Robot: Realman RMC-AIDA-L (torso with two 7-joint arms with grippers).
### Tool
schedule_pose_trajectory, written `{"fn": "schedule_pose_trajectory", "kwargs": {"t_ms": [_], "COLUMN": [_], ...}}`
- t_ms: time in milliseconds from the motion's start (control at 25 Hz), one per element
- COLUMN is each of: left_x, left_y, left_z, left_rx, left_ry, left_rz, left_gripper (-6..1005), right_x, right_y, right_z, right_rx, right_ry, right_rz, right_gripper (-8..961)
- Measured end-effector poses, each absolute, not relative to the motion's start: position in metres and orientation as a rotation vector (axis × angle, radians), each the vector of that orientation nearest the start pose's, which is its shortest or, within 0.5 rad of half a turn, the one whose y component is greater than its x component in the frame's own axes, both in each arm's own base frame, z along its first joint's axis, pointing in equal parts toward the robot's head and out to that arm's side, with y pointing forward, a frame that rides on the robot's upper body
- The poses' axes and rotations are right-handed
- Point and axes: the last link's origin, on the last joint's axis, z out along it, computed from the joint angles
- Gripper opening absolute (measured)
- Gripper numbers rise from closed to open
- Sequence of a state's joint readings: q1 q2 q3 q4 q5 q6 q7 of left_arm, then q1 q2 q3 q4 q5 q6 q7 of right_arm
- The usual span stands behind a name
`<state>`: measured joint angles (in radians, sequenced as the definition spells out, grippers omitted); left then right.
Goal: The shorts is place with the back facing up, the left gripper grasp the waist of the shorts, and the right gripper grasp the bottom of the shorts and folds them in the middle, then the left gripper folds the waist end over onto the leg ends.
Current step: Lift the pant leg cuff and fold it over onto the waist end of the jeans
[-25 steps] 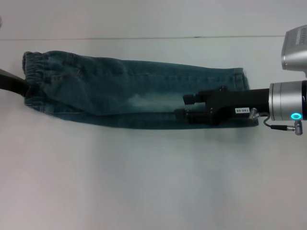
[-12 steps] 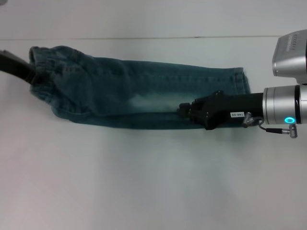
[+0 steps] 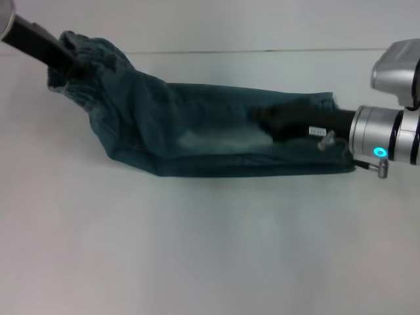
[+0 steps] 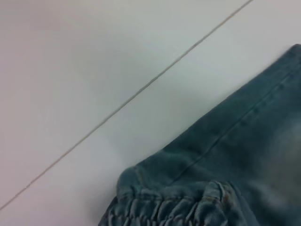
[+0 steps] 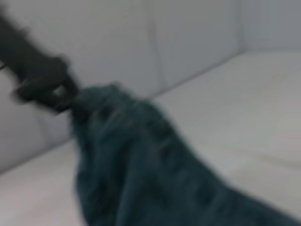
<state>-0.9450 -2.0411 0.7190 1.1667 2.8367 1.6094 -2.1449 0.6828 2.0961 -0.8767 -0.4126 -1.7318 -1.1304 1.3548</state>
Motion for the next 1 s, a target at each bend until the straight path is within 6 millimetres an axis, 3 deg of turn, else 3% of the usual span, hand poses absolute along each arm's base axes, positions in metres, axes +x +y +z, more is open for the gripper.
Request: {"fn": "schedule_pose_trajectory", "kwargs": {"t_ms": [320, 560, 800, 1000], "left_x": [-0.109, -0.068, -0.036, -0.024], "left_y": [0.439, 0.441, 0.438, 0.436], "left_z": [0.095, 0.088, 0.087, 0.085], "left_rx": [-2.546, -2.577, -2.588, -2.599], "left_ry": [-0.588, -0.486, -0.401, -0.372], "left_rz": [0.295, 0.271, 0.246, 0.245], "left_gripper": [102, 101, 101, 101], "right_x": [0.238, 0.237, 0.222, 0.195], "right_y": [0.399, 0.411, 0.425, 0.426], "right_z": [-0.055, -0.064, -0.083, -0.111], "right_rx": [-2.185, -2.064, -2.091, -2.227], "right_ry": [0.766, 0.748, 0.702, 0.647], "right_rz": [0.868, 0.804, 0.634, 0.519], "right_gripper": [29, 29, 27, 25]}}
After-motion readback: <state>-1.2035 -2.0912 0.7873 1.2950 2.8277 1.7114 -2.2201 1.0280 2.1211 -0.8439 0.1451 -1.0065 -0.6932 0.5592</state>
